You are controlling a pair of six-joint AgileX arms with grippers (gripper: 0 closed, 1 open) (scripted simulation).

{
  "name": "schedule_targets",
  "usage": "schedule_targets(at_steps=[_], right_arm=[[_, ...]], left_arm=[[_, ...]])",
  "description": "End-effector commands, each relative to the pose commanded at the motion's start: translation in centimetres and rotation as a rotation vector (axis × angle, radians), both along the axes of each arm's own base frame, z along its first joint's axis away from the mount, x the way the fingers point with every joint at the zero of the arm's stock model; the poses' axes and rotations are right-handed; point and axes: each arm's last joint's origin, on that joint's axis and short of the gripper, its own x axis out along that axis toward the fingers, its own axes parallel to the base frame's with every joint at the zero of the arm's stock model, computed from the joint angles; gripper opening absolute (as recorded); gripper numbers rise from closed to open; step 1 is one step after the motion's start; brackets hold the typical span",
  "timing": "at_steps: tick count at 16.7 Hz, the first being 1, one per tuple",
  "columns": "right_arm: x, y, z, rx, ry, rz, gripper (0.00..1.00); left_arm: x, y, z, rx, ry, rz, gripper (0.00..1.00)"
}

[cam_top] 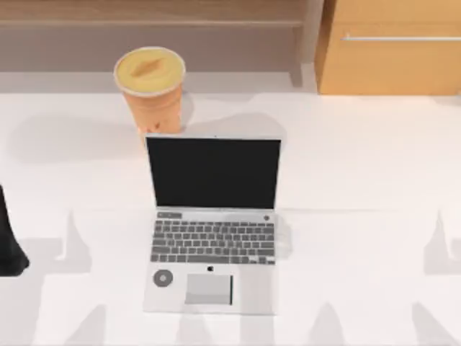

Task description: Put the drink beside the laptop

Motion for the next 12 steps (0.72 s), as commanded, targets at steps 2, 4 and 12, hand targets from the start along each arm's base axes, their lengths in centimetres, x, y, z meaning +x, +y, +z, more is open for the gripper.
schedule_targets(at_steps=[2, 4, 12], right_arm=[[0.0, 0.0, 0.0, 0.000, 0.000, 0.000, 1.00], [0.0, 0.0, 0.0, 0.000, 0.000, 0.000, 1.00], [0.0, 0.0, 0.0, 0.000, 0.000, 0.000, 1.00]], left_arm=[[0.0, 0.0, 0.0, 0.000, 0.000, 0.000, 1.00], [0.0, -0.1, 0.5, -0.009, 0.016, -0.005, 1.00], [3.9, -1.8, 7.0, -0.085, 0.316, -0.045, 1.00]])
